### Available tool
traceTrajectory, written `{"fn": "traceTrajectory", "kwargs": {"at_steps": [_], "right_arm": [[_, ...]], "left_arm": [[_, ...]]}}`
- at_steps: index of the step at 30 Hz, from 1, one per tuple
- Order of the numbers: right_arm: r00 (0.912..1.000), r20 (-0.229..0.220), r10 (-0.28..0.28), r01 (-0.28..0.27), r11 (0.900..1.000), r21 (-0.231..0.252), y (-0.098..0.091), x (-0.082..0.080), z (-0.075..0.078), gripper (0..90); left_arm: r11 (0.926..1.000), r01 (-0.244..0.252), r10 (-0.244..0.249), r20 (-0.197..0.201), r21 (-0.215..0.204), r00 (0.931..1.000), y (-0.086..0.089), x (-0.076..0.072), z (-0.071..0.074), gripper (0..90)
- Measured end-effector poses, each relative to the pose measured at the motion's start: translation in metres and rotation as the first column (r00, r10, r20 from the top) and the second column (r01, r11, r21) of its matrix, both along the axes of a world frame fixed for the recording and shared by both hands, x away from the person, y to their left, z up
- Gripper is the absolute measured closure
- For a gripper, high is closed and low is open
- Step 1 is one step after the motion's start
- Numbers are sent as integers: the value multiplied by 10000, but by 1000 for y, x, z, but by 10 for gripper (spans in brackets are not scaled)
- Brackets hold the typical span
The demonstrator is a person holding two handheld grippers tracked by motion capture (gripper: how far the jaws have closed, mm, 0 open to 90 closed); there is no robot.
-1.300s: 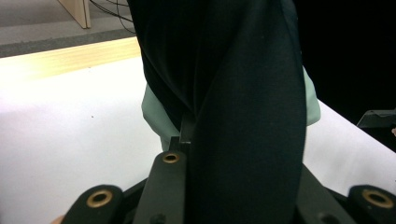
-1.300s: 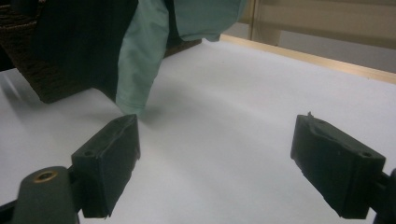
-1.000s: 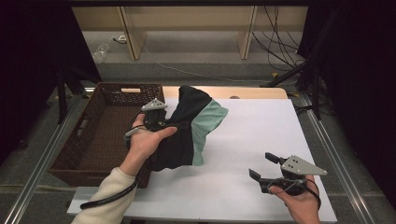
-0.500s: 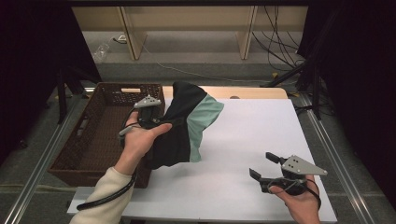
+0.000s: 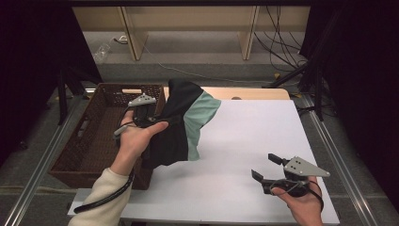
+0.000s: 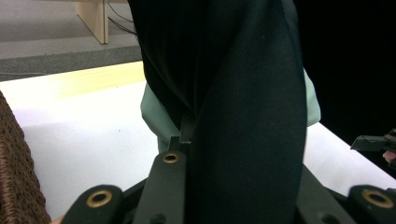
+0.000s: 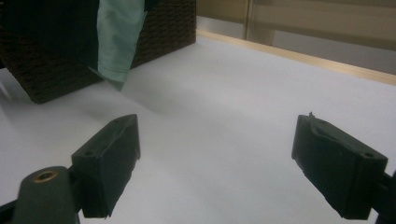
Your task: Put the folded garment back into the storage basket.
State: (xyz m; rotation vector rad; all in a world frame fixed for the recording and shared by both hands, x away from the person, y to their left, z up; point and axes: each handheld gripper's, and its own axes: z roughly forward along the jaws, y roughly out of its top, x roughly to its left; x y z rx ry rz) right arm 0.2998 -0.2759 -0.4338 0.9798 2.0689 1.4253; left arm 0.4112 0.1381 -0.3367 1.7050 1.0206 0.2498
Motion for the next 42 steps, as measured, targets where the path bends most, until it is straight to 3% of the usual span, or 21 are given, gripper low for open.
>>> {"fn": "traceTrajectory", "kwargs": {"at_steps": [42], "right_arm": [[9999,-76,87,-87,10000,-41,0,0,-1,162]], "left_arm": [[9956,-898,903,199,-259,9957,38,-1,20,756]]}}
